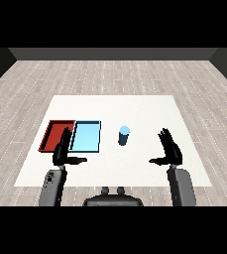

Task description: Pick the blue can and put it in the blue box

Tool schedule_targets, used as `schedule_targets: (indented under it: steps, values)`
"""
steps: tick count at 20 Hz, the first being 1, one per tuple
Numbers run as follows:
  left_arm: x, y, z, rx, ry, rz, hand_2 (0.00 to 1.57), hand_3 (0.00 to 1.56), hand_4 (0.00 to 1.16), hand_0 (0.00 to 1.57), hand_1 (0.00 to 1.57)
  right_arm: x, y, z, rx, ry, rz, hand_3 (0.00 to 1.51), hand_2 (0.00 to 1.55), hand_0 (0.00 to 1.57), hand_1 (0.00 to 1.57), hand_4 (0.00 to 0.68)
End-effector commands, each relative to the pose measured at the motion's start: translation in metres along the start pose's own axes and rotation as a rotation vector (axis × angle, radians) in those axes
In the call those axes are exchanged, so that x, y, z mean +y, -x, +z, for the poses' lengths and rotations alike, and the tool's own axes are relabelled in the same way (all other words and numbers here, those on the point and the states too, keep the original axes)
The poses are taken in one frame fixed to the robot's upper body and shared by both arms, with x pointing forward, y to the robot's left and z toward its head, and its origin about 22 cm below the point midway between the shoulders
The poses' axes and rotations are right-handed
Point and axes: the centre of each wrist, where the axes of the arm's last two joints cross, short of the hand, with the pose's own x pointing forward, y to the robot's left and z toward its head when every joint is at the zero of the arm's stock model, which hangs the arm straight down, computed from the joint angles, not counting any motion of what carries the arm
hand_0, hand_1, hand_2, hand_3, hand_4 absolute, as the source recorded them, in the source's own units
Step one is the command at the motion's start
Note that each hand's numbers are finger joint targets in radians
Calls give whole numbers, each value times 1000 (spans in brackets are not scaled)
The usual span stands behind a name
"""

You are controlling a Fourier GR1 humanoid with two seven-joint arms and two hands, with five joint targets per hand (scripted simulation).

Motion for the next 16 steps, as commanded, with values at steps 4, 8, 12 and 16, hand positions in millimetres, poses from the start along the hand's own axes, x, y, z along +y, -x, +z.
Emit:
schedule_targets:
  steps: [4, 8, 12, 16]
  values:
    - [5, 0, 4, -81, -1, 1, 0, 0, 0, 0, 0, -7, -7, -4, -44, -25, -37, 0, 0, 0, 0, 0]
    - [1, 14, -4, -87, -4, 46, 0, 0, 0, 0, 0, -19, 6, 8, -26, -13, -70, 0, 0, 0, 0, 0]
    - [-10, -6, -15, -82, -20, 60, 0, 0, 0, 0, 0, -25, 28, -6, 29, 24, -112, 0, 0, 0, 0, 0]
    - [16, 2, 7, -87, -17, 42, 0, 0, 0, 0, 0, 25, 19, -57, 55, -12, -96, 0, 0, 0, 0, 0]
